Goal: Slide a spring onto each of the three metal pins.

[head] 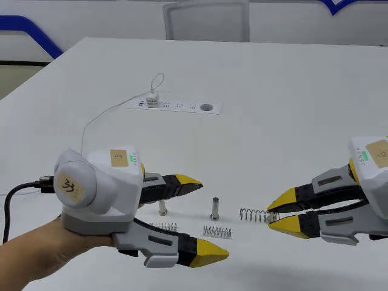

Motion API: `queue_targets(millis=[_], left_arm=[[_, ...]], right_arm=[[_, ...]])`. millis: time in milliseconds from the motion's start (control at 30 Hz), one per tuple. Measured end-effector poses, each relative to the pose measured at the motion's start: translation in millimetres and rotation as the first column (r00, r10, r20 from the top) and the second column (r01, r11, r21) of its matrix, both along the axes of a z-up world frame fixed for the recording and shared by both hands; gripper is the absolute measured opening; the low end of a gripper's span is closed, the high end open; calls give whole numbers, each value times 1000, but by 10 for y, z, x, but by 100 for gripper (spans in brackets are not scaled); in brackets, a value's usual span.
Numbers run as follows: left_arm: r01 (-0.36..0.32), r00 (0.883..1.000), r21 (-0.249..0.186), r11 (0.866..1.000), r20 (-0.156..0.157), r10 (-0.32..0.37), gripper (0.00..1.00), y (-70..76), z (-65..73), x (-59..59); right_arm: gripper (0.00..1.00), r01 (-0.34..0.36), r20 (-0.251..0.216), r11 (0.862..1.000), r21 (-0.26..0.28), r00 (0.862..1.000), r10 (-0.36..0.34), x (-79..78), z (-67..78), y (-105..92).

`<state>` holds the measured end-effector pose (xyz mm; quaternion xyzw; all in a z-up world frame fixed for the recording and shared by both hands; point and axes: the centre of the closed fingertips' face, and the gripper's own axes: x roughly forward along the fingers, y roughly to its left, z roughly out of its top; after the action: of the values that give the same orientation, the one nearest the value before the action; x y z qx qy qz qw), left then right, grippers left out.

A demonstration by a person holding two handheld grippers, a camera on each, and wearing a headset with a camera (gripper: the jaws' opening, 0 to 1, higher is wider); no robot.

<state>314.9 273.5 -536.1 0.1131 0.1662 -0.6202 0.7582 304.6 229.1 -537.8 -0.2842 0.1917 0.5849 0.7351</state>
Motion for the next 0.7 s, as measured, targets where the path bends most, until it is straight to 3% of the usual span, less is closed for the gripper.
queue_targets(millis=[167, 467, 700], left_arm=[[10, 1000, -14, 1000, 3, -10, 62, -49, 26, -40], [36, 999, 3, 999, 10, -36, 50, -89, -30, -133], [53, 999, -32, 998, 4, -53, 38, -138, 23, -174]], right_arm=[[10, -34, 1, 999, -10, 999, 34, -41, -17, 92], [10, -73, 2, 997, -33, 997, 73, -82, -35, 190], [10, -93, 4, 995, -32, 996, 93, -123, -27, 282]])
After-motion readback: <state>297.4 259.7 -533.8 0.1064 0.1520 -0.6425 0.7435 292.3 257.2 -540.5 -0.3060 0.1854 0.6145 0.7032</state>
